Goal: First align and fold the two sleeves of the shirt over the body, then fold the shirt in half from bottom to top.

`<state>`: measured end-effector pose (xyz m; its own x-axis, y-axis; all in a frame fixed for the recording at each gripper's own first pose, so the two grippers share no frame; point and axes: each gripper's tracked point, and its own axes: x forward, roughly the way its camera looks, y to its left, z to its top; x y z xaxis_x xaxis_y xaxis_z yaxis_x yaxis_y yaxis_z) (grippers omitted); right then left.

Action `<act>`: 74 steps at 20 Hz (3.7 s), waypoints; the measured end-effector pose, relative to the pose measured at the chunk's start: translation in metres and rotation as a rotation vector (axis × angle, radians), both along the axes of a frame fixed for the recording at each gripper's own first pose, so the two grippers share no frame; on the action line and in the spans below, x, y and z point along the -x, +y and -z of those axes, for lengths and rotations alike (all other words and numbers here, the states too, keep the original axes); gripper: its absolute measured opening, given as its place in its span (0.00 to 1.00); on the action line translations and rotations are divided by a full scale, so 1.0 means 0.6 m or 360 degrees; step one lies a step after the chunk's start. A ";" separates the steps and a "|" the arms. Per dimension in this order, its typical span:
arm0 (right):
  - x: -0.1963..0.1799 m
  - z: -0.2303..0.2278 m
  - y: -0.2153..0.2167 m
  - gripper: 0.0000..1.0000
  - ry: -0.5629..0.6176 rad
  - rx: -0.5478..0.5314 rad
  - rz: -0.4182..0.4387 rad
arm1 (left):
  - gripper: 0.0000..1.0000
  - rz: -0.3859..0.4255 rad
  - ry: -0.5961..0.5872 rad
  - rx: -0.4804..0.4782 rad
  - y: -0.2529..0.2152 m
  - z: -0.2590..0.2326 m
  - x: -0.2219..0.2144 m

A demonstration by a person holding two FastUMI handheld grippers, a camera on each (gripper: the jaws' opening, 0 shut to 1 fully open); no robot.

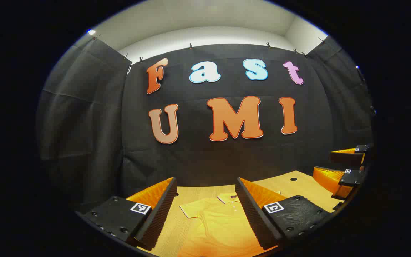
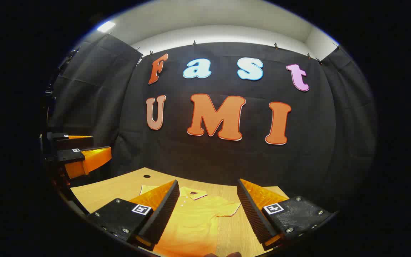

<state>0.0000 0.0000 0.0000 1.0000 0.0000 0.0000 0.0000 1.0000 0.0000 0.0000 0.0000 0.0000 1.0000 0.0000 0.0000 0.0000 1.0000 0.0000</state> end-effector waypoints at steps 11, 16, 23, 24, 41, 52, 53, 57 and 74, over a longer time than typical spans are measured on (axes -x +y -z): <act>0.005 0.025 -0.007 0.98 0.0032 0.0040 -0.0013 | 0.99 -0.0069 -0.0051 0.0001 0.008 -0.001 0.004; 0.003 0.044 -0.015 0.98 0.0099 0.0035 -0.0006 | 0.99 -0.0047 -0.0002 -0.0007 0.004 0.014 -0.001; -0.040 0.077 -0.052 0.98 0.0164 0.0068 0.0023 | 0.99 -0.0085 -0.0045 -0.0007 0.005 -0.007 0.009; -0.051 0.083 -0.059 0.98 0.0177 0.0078 0.0028 | 1.00 -0.0093 -0.0050 -0.0008 0.004 -0.010 0.010; -0.275 0.260 -0.128 0.98 0.0734 -0.0151 0.0221 | 1.00 -0.0029 -0.0130 -0.0079 0.052 -0.037 -0.091; -0.365 0.426 -0.147 0.99 0.1278 -0.0254 0.0301 | 0.99 0.0083 -0.0068 -0.0078 0.096 -0.001 -0.173; -0.371 0.439 -0.147 0.97 0.1332 -0.0281 0.0280 | 0.99 0.0024 -0.0058 -0.0078 0.103 0.001 -0.169; -0.401 0.491 -0.163 0.97 0.1531 -0.0346 0.0242 | 0.99 -0.0136 0.0028 -0.0080 0.111 0.027 -0.162; -0.450 0.635 -0.191 0.75 0.2148 -0.0415 0.0222 | 0.99 -0.0326 0.0221 -0.0162 0.079 0.064 -0.172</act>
<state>0.2700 -0.1146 -0.3811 0.2172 0.0502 -0.9748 0.2489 0.9628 0.1050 0.1032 0.0471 -0.0385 0.9696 0.2094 -0.1268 -0.1953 0.9740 0.1149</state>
